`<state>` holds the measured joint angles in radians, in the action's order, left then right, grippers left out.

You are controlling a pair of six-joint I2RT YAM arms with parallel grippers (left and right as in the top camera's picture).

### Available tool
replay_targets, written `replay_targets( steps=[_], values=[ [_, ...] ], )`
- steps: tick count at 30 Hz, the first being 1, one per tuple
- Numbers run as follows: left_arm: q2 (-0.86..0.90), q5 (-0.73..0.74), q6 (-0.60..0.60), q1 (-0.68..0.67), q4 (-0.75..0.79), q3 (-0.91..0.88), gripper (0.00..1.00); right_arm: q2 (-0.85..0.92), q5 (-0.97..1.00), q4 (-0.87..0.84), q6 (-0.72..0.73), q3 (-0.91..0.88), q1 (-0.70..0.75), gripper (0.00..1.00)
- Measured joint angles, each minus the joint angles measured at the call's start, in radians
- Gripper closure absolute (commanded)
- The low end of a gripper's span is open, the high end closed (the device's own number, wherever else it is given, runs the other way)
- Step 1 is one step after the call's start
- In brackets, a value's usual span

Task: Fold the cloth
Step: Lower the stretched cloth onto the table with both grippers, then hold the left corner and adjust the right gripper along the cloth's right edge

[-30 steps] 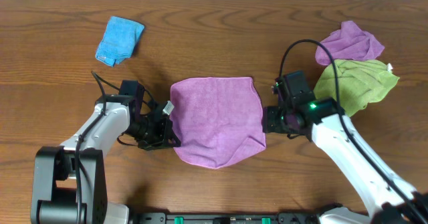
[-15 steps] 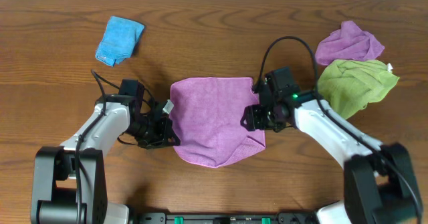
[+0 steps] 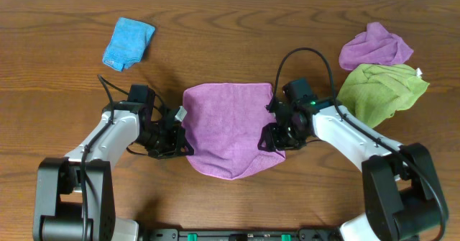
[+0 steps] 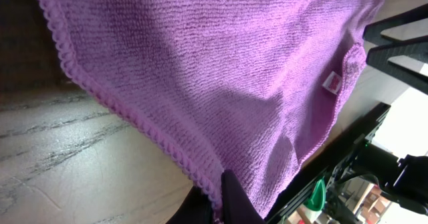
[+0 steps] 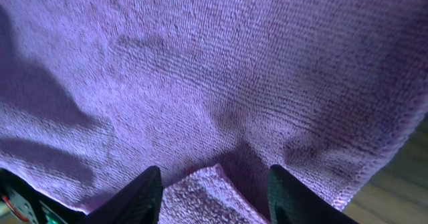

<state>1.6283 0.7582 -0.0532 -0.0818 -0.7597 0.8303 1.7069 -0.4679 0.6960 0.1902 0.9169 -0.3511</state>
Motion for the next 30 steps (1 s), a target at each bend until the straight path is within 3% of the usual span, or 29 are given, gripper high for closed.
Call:
replay_targets(
  steps=[5,8,13,27,30],
  values=[
    [0.000,0.000,0.000,0.000,0.001,0.000,0.94,0.000,-0.004,0.002,-0.013,-0.021,0.000,0.57],
    [0.000,0.000,0.000,0.000,0.001,0.000,0.94,0.000,-0.005,0.003,-0.016,-0.031,0.000,0.66],
    [0.000,0.000,0.000,0.000,0.001,0.000,0.94,0.000,-0.011,0.002,-0.029,-0.035,0.000,0.99],
    [0.000,0.000,0.004,0.000,0.012,0.000,0.94,-0.014,-0.022,0.195,-0.101,-0.037,0.000,0.98],
    [0.000,0.000,0.005,0.000,0.013,0.000,0.94,-0.058,-0.016,0.257,-0.128,-0.037,0.000,0.86]
  ],
)
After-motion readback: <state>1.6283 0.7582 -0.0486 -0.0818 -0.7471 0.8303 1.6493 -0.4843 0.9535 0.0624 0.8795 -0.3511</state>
